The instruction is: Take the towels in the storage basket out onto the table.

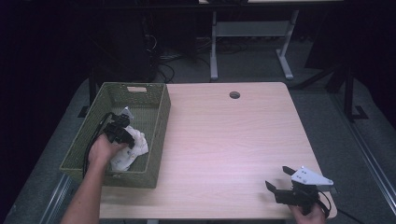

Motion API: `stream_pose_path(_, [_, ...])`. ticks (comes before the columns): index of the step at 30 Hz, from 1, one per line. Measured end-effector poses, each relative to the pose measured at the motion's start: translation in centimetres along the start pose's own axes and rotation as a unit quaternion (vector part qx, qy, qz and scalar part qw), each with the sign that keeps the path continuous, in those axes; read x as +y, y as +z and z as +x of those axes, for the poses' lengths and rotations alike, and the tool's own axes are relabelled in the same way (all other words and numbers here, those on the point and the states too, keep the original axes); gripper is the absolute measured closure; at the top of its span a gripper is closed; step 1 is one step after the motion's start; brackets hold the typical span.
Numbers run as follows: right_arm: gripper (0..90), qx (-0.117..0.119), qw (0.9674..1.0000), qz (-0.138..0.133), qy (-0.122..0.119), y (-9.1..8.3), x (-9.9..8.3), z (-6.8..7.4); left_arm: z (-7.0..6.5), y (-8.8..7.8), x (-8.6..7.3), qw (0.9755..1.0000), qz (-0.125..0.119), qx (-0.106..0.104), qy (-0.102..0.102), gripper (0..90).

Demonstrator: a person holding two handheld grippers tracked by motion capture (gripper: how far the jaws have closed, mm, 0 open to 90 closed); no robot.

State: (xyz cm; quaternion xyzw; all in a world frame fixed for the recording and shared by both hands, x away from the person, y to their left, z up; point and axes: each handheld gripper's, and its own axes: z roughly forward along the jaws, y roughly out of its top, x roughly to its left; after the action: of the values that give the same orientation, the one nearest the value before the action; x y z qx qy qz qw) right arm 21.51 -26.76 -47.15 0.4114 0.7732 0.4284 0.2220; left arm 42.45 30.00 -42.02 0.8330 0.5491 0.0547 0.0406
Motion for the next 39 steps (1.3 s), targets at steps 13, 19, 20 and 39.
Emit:
stream_pose_path(13, [13.9, -0.001, 1.0, -0.009, -0.001, -0.3, 0.0, -0.1, -0.5, 0.1, 0.1, 0.9995, 0.017, 0.011, 0.023, 71.1])
stream_pose_path(19, [13.9, 0.0, 1.0, -0.01, 0.001, -0.4, 0.0, -0.2, -0.4, -0.2, -0.1, 0.9996, 0.009, 0.01, 0.024, 74.1])
stream_pose_path(20, [13.9, 0.0, 1.0, -0.01, 0.001, -0.4, 0.0, -0.2, -0.4, -0.2, -0.1, 0.9996, 0.009, 0.01, 0.024, 74.4])
stream_pose_path(39, [13.9, -0.003, 0.9999, -0.01, -0.002, -0.3, 0.1, -0.1, -0.2, -4.8, -2.2, 0.9946, -0.094, -0.03, 0.03, 74.5])
